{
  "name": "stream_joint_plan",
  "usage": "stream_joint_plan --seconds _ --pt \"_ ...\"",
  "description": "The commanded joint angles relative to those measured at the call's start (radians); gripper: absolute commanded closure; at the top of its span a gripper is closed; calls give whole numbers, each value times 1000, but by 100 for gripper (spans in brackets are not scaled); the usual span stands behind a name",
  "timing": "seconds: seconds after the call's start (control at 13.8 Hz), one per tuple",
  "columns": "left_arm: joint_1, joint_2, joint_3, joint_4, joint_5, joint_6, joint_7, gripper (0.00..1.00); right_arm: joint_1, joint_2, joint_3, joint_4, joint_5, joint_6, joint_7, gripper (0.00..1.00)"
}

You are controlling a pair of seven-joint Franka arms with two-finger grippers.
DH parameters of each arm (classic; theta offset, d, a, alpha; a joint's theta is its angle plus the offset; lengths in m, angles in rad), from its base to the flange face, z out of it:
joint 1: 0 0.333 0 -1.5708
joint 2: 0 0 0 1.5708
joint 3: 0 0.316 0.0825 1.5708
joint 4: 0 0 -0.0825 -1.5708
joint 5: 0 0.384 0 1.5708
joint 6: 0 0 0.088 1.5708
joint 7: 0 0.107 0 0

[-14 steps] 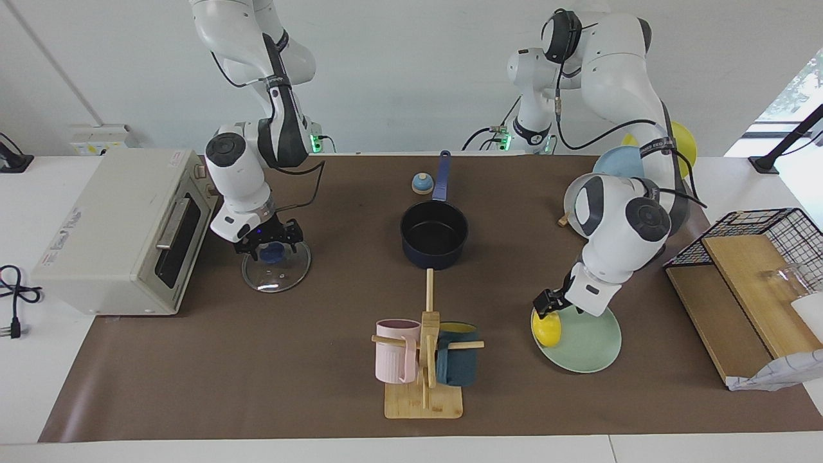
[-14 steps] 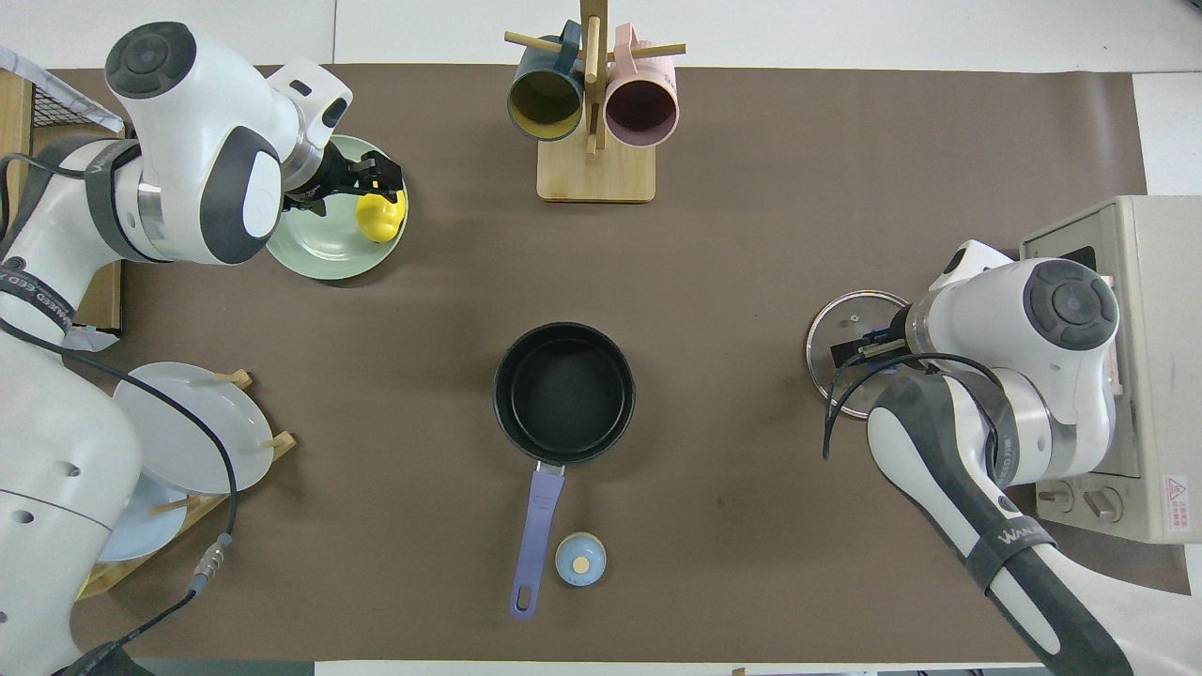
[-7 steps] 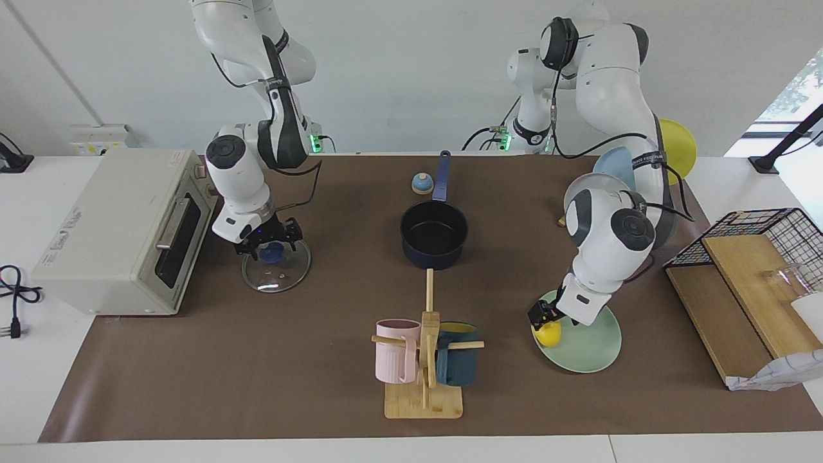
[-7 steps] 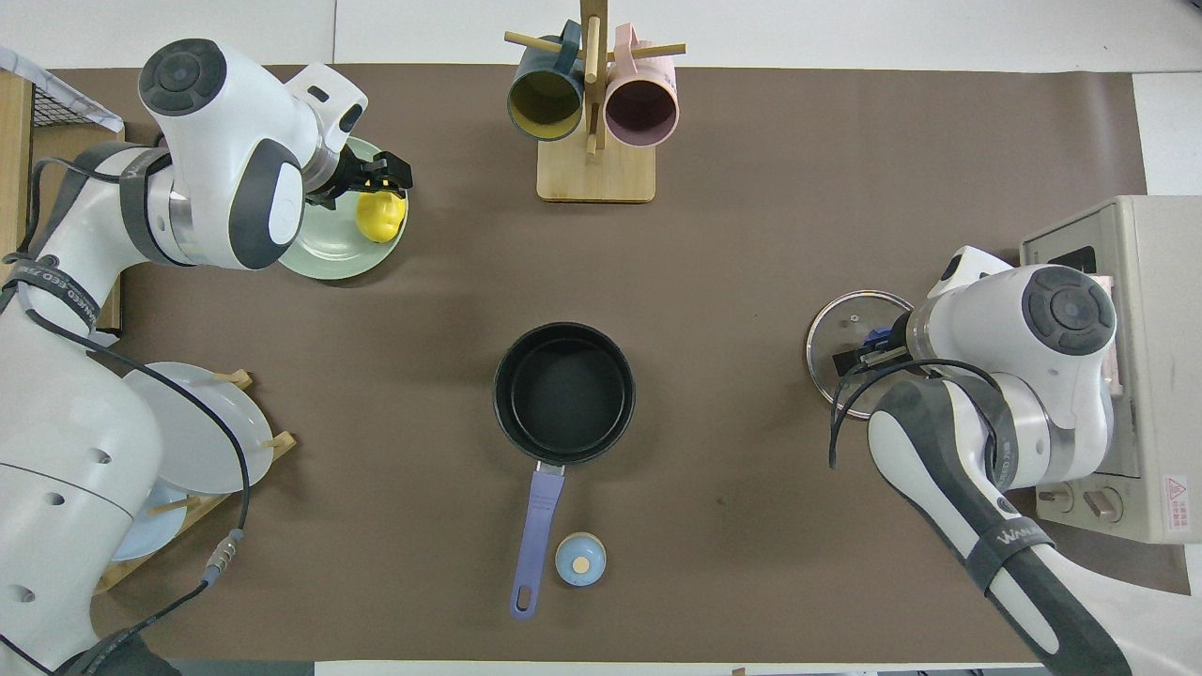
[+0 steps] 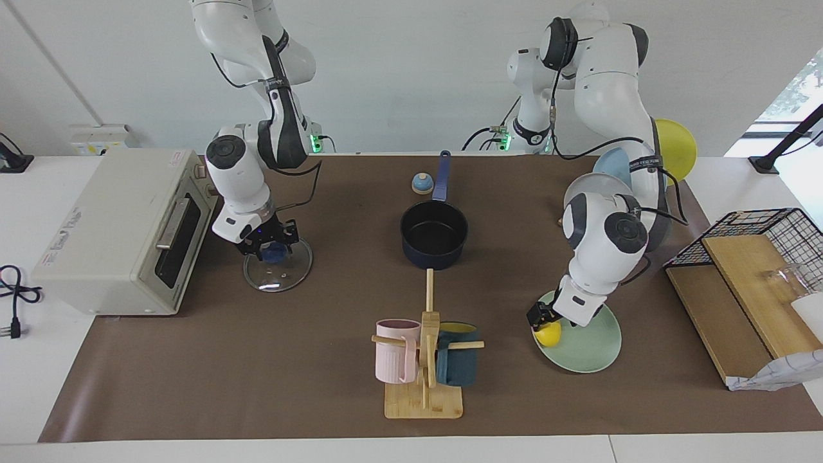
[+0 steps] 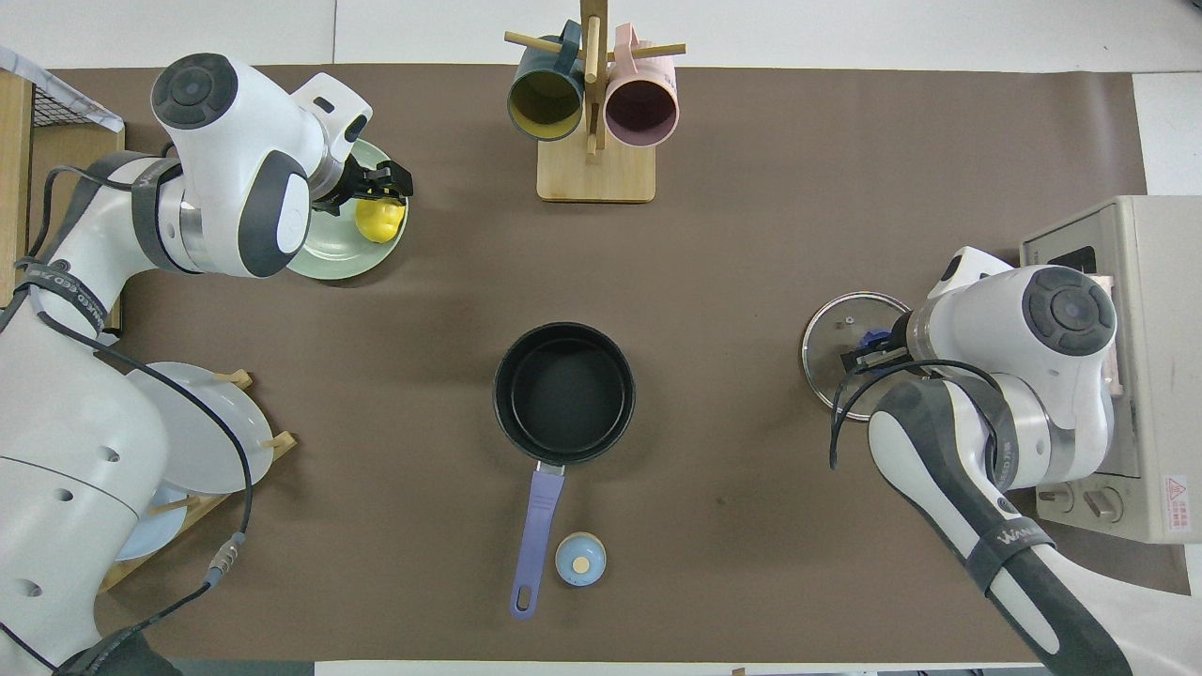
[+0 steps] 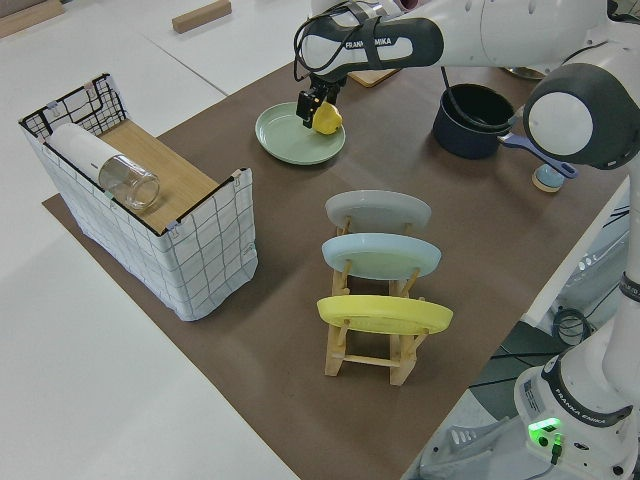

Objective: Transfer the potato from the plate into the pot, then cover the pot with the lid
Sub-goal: 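Reach the left gripper to the potato while the right gripper reaches the lid, then lift the potato with the left gripper while the right gripper lifts the lid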

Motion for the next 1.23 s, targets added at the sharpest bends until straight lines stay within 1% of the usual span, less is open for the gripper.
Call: stream_joint_plan --seconds 0.0,0.14,0.22,0.36,0.43,0.51,0.58,0.65,0.72,0.8,0.87,0.94,1.01,1.09,1.16 --pt "-7 -8 11 -15 22 17 17 62 -13 -17 6 -16 2 8 -36 72" --pt "-4 -8 10 -14 22 10 38 84 -12 -14 6 -8 2 7 -33 82" --pt "-1 -9 10 -11 21 -3 49 98 -7 -11 6 10 2 -4 -29 82" --pt "10 -8 13 36 13 -89 49 100 9 8 8 113 4 -109 -7 82" --pt "12 -9 8 70 1 -132 48 100 29 9 8 176 4 -181 -4 91" --pt "13 -31 14 93 -31 -176 46 100 42 11 8 228 4 -238 2 100" --pt "25 -79 17 96 -66 -221 46 100 66 16 8 278 5 -287 40 100" --pt "27 -148 14 95 -99 -247 34 100 97 29 8 320 4 -315 96 100" --pt "18 -223 13 65 -117 -285 0 100 124 43 8 361 4 -338 130 100" --pt "13 -279 2 41 -119 -348 -62 100 141 48 8 400 4 -378 141 100" --pt "-22 -334 -4 20 -120 -405 -101 100 161 48 8 444 5 -432 164 100" --pt "-80 -394 -6 -42 -122 -420 -173 100 175 49 8 483 5 -472 199 100" --pt "-138 -443 -6 -124 -122 -384 -252 100 183 49 8 501 4 -499 204 100" --pt "-196 -475 -4 -200 -122 -311 -302 100 183 46 8 512 4 -531 203 100" --pt "-258 -530 -4 -324 -122 -198 -357 100 174 42 8 514 7 -544 192 100"
